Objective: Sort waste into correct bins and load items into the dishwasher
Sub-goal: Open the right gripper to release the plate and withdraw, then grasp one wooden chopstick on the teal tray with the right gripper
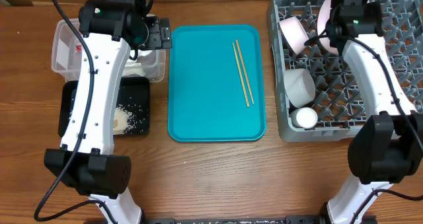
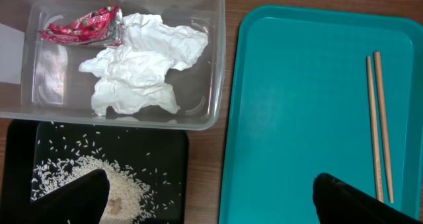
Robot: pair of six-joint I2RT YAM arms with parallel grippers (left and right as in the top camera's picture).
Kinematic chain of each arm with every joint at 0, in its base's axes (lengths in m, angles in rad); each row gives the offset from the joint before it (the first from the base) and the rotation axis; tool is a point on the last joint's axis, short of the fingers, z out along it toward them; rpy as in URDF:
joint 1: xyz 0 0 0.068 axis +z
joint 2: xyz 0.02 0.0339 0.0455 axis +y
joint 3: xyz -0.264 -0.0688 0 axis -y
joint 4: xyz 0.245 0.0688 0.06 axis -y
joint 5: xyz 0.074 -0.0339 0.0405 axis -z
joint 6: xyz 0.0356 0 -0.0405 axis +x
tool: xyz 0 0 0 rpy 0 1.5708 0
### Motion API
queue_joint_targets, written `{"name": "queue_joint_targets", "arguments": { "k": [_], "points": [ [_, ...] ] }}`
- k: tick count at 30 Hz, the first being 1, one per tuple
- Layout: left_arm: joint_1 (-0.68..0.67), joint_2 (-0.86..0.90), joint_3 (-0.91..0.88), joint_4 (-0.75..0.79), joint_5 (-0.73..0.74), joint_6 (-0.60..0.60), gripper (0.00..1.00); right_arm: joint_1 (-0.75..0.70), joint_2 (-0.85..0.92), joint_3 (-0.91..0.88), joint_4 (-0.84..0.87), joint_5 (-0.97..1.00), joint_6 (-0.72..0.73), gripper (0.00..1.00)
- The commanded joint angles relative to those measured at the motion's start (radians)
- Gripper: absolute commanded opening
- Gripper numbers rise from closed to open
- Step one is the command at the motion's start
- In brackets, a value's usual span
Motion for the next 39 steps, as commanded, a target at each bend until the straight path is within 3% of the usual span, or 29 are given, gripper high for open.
{"name": "queue_joint_targets", "arguments": {
  "k": [1, 4, 7, 9, 11, 16, 18, 22, 26, 28, 39],
  "points": [
    [-0.002, -0.018, 0.013, 0.002, -0.008, -0.016, 1.0, 0.011, 0.0, -0.016, -0.015, -0.045, 0.002, 0.04],
    [-0.002, -0.018, 0.013, 0.002, -0.008, -0.016, 1.0, 0.011, 0.0, -0.017, -0.053, -0.119, 0.009, 0.1],
    [-0.002, -0.018, 0.013, 0.002, -0.007, -0.016, 1.0, 0.011, 0.0, -0.017, -0.079, -0.148, 0.038, 0.27],
    [-0.002, -0.018, 0.013, 0.002, -0.007, -0.016, 1.0, 0.011, -0.002, -0.016, -0.081, -0.151, 0.059, 0.43],
    [-0.002, -0.018, 0.013, 0.002, -0.007, -0.016, 1.0, 0.011, -0.014, -0.013, -0.081, -0.151, 0.084, 0.69],
    [-0.002, -0.018, 0.013, 0.002, -0.007, -0.016, 1.0, 0.012, -0.082, 0.031, -0.108, -0.211, 0.108, 1.0],
    [-0.002, -0.018, 0.013, 0.002, -0.007, -0.016, 1.0, 0.016, -0.129, 0.06, -0.13, -0.306, 0.124, 1.0],
    [-0.002, -0.018, 0.013, 0.002, -0.008, -0.016, 1.0, 0.021, -0.213, 0.078, -0.117, -0.656, 0.317, 1.0],
    [-0.002, -0.018, 0.013, 0.002, -0.008, -0.016, 1.0, 0.023, -0.243, 0.077, -0.137, -1.161, 0.366, 1.0],
    [-0.002, -0.018, 0.013, 0.002, -0.007, -0.016, 1.0, 0.04, -0.233, 0.068, -0.119, -1.349, 0.37, 0.83],
    [-0.002, -0.018, 0.013, 0.002, -0.008, -0.016, 1.0, 0.415, -0.059, 0.062, -0.207, -0.78, 0.417, 0.77]
  ]
}}
